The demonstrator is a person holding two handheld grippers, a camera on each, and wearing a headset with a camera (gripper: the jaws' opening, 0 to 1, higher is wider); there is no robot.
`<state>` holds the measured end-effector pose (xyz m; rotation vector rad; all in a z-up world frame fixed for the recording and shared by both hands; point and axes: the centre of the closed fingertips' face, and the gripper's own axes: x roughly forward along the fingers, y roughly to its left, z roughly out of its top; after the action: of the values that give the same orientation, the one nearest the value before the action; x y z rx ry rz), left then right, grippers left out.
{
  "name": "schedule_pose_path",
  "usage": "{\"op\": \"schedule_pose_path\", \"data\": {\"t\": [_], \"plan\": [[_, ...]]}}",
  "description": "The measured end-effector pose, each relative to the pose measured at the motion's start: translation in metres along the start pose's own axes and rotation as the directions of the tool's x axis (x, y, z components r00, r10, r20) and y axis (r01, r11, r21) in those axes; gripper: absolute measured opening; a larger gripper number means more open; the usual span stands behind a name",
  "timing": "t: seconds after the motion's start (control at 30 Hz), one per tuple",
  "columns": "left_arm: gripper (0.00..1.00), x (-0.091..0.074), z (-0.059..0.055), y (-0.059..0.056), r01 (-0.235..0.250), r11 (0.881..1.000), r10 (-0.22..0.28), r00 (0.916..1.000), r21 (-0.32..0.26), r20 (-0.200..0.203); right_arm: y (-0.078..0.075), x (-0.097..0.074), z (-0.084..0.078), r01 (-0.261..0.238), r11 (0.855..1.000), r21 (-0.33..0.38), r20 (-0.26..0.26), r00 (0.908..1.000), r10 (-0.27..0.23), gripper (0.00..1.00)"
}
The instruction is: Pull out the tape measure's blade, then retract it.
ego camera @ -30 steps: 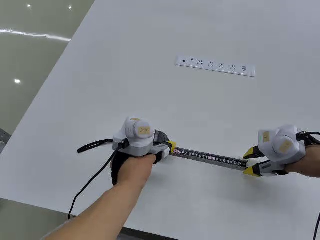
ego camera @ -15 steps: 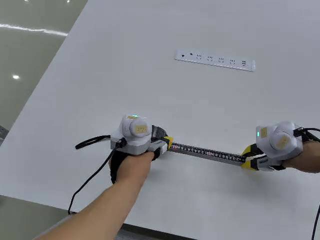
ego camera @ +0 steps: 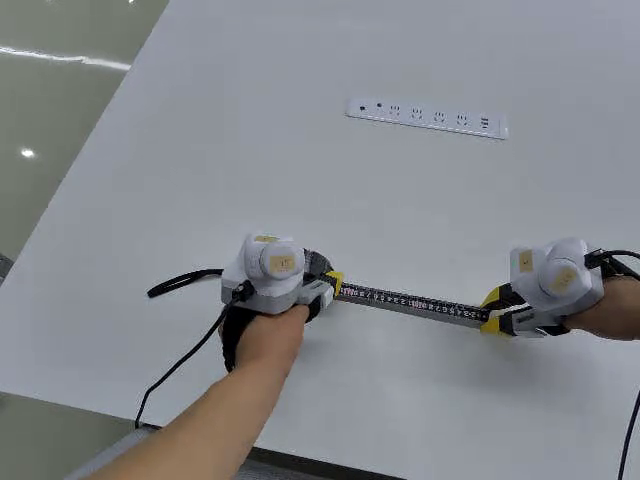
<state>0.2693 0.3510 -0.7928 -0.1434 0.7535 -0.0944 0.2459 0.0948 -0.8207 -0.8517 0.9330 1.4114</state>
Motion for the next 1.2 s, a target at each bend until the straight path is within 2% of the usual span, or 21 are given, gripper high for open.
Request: {"op": "schedule_pose_path", "data": {"t": [0.2, 1.2], "plan": [[0.62, 0.0001, 0.0007, 0.0012, -0.004, 1.0, 0.004, 0.9999, 0.004, 0.011, -0.0002, -0.0002, 0.0006, -0.002, 1.0, -0.009, 0.0, 1.0, 0.002, 0.13], [0.59, 0.0006, -0.0007, 0.001, 0.016, 1.0, -0.016, 0.9999, 0.02, 0.001, -0.0076, 0.0082, 0.0049, 0.014, 0.999, -0.036, 0.008, 0.9999, -0.014, 0.12]]}}
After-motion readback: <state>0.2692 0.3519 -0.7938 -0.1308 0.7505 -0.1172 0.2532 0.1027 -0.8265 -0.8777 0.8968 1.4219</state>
